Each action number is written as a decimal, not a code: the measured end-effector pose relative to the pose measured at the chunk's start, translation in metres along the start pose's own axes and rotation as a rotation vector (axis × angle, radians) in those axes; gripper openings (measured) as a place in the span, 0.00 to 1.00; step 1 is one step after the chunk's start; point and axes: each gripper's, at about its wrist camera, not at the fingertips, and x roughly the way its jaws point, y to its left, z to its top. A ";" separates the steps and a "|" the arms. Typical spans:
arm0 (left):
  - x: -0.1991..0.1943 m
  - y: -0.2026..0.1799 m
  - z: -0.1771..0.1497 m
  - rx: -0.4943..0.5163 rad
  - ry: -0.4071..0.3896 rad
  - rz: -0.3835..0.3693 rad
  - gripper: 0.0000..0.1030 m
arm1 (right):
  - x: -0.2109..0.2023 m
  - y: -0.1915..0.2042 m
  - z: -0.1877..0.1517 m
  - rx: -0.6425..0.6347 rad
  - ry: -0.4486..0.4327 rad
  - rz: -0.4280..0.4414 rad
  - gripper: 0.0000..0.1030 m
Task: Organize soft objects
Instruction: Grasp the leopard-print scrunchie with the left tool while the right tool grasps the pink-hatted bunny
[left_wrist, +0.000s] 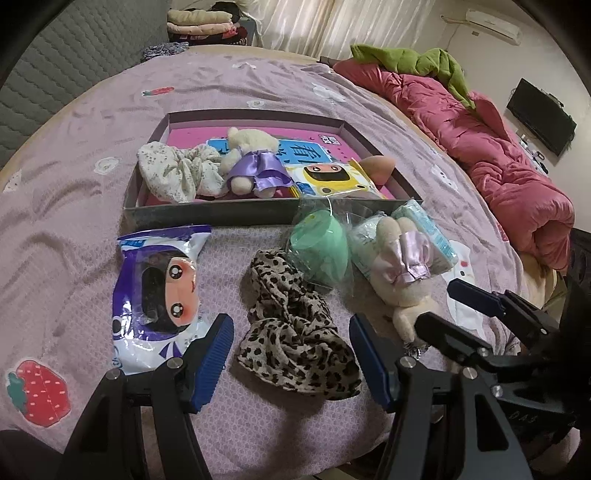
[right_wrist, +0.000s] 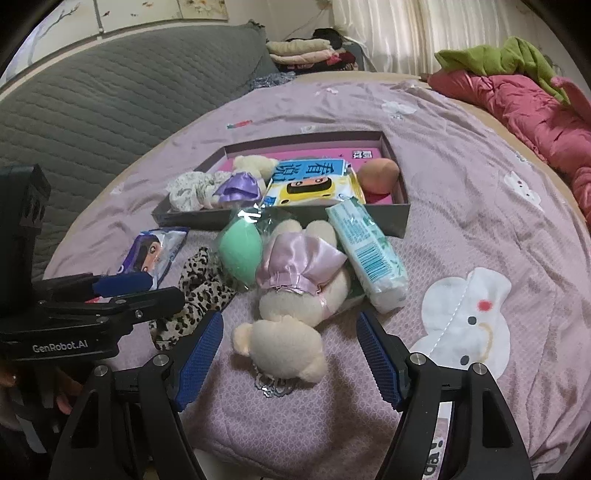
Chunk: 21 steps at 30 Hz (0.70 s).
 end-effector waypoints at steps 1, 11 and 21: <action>0.001 -0.001 0.000 0.004 0.001 -0.006 0.63 | 0.002 0.001 0.000 -0.002 0.005 0.000 0.74; 0.018 -0.001 0.003 0.004 0.031 -0.017 0.63 | 0.017 0.002 -0.001 -0.010 0.032 -0.025 0.74; 0.036 -0.002 0.006 0.013 0.071 -0.022 0.63 | 0.035 0.006 -0.003 -0.028 0.064 -0.055 0.74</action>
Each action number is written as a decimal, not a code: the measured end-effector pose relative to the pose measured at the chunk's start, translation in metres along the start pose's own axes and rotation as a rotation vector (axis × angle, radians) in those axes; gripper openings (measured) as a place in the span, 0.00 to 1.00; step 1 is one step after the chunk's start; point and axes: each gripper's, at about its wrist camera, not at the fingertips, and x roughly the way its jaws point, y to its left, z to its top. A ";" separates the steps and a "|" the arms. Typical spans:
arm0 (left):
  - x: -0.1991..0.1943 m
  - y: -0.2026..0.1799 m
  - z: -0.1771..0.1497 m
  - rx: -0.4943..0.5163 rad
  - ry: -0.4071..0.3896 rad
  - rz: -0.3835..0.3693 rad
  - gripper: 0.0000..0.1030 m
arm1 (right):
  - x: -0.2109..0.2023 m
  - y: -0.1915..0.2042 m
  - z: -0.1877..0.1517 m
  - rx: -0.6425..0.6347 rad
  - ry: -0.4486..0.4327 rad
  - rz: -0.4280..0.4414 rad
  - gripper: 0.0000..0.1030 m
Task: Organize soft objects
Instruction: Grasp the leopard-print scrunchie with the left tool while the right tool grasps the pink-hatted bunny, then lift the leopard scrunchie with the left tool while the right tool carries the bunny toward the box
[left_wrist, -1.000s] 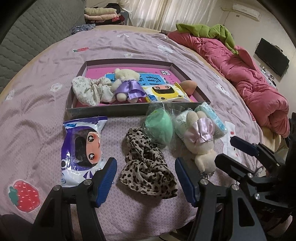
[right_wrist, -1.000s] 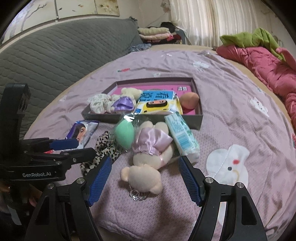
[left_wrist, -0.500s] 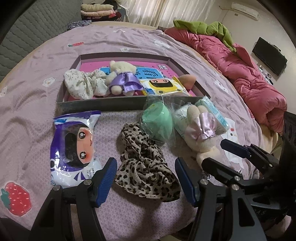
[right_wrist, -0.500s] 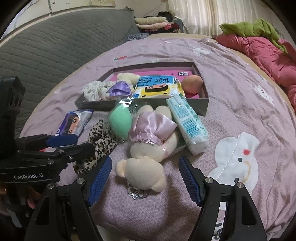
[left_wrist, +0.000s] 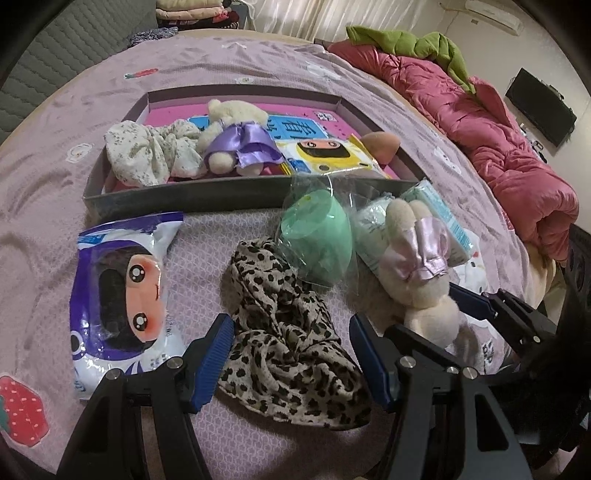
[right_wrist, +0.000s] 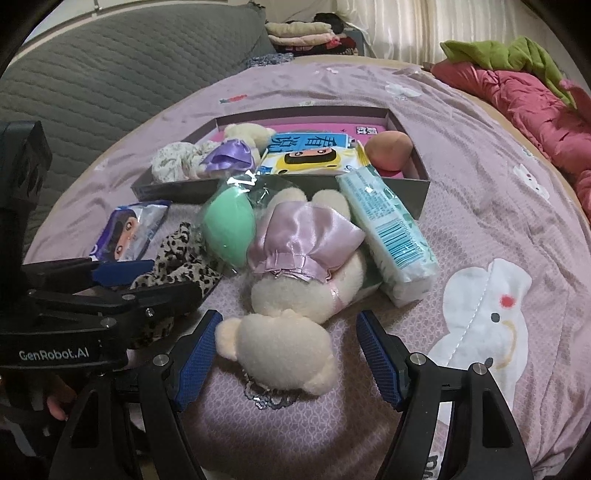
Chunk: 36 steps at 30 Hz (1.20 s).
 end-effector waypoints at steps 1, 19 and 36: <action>0.002 0.000 0.000 0.002 0.002 0.002 0.63 | 0.001 0.000 0.000 -0.002 0.001 -0.003 0.74; 0.017 -0.014 0.007 0.073 0.004 0.082 0.52 | -0.010 0.016 -0.003 -0.132 -0.018 -0.024 0.49; -0.019 -0.008 0.005 0.064 -0.108 0.028 0.24 | -0.032 0.027 0.007 -0.181 -0.131 -0.027 0.49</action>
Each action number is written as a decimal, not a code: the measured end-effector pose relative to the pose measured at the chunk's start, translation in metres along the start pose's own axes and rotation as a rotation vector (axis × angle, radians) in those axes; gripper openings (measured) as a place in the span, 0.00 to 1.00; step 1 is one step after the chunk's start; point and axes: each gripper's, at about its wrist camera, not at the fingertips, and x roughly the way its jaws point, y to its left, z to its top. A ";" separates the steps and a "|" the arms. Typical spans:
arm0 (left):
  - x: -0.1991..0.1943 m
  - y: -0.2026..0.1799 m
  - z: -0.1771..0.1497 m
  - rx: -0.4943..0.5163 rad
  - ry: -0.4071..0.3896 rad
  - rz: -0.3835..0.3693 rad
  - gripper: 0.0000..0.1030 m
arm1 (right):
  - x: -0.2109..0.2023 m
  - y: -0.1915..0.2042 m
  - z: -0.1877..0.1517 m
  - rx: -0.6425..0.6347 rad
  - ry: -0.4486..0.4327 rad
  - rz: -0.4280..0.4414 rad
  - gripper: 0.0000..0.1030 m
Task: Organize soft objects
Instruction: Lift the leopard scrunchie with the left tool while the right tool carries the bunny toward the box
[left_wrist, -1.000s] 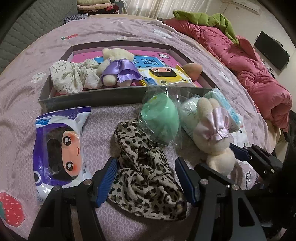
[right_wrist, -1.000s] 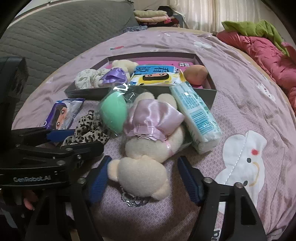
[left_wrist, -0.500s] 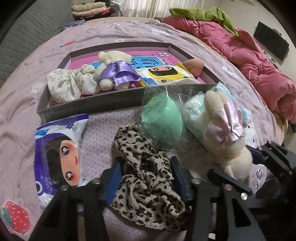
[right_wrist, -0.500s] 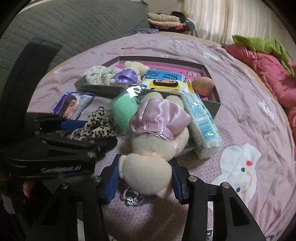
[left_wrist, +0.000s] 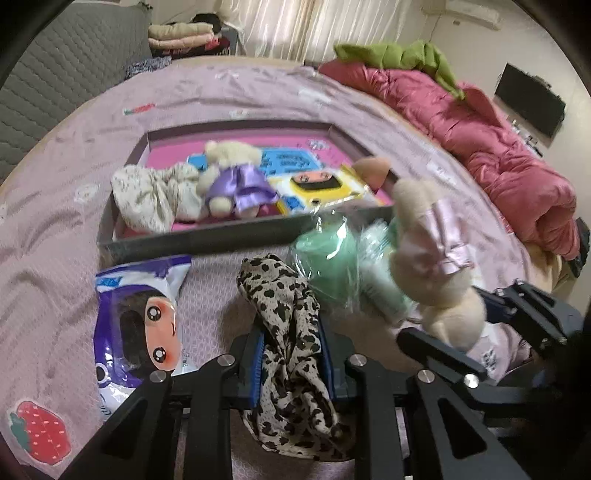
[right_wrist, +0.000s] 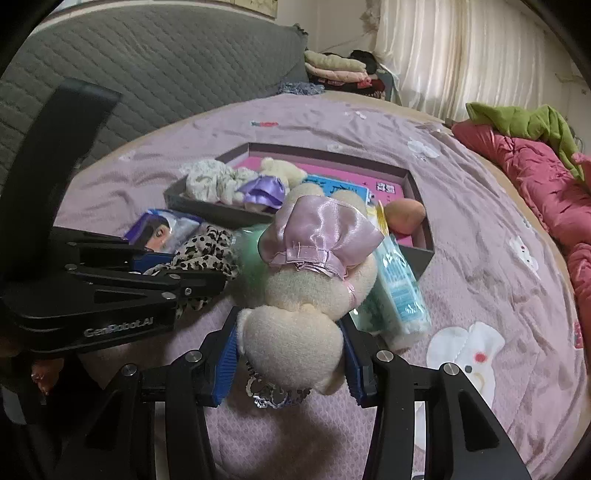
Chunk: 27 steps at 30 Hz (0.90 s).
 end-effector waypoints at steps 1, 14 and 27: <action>-0.004 0.000 0.000 -0.001 -0.012 -0.004 0.24 | 0.000 0.000 0.001 0.004 -0.002 0.002 0.49; -0.033 0.014 0.005 -0.047 -0.105 -0.014 0.24 | -0.004 -0.005 0.012 0.037 -0.037 0.025 0.49; -0.043 0.028 0.016 -0.093 -0.157 -0.015 0.24 | -0.005 -0.001 0.023 0.025 -0.072 0.029 0.49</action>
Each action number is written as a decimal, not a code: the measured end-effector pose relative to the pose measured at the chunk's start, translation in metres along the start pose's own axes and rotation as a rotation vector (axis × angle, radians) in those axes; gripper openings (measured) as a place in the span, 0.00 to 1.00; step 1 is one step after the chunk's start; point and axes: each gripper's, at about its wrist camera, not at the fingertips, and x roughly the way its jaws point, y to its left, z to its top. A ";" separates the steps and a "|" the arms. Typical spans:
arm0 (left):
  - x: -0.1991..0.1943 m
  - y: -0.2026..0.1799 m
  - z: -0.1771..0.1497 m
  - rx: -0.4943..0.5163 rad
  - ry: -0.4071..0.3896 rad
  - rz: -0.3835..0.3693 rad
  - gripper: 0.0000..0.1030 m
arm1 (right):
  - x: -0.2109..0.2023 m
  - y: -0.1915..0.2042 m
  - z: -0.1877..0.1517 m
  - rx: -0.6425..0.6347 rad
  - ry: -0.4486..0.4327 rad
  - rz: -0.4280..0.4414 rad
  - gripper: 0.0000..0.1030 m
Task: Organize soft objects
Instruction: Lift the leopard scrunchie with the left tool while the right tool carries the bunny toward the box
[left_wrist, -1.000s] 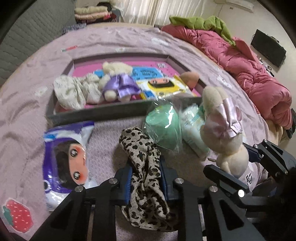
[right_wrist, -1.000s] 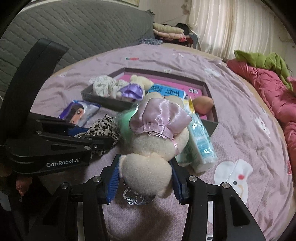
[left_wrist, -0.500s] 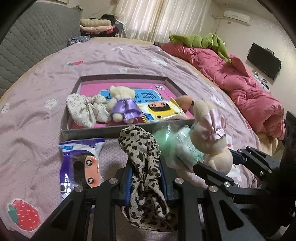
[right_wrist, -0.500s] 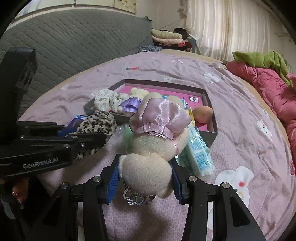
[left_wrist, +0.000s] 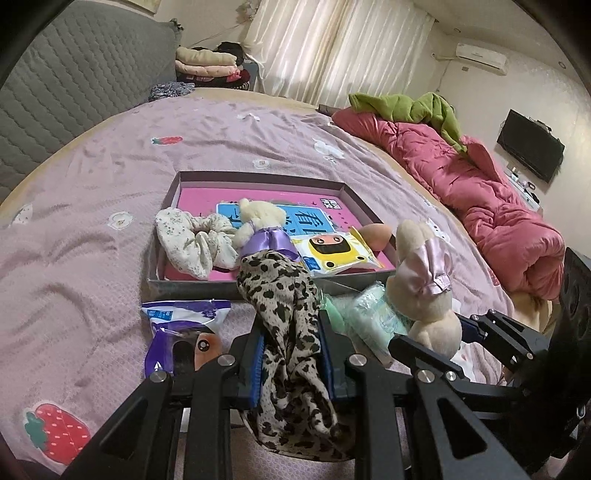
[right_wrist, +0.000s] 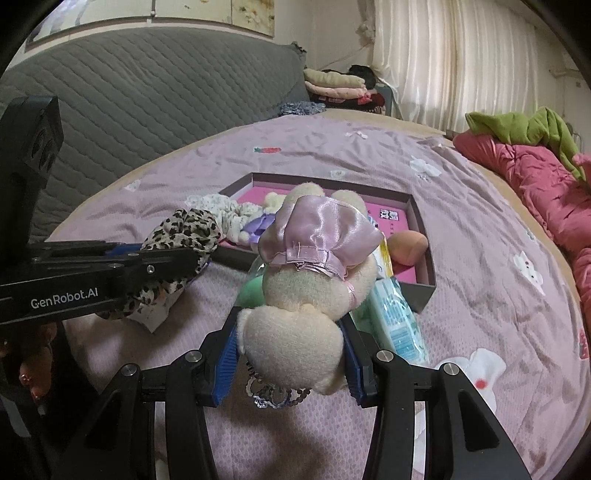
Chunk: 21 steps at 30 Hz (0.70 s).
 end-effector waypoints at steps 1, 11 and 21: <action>0.000 0.001 0.001 -0.005 0.001 -0.004 0.24 | 0.001 0.000 0.001 0.000 0.000 0.001 0.49; -0.004 0.013 0.015 -0.022 -0.049 0.009 0.24 | 0.004 -0.002 0.008 0.002 -0.020 -0.008 0.49; -0.004 0.028 0.029 -0.049 -0.088 0.034 0.24 | 0.007 -0.006 0.022 0.006 -0.050 -0.012 0.49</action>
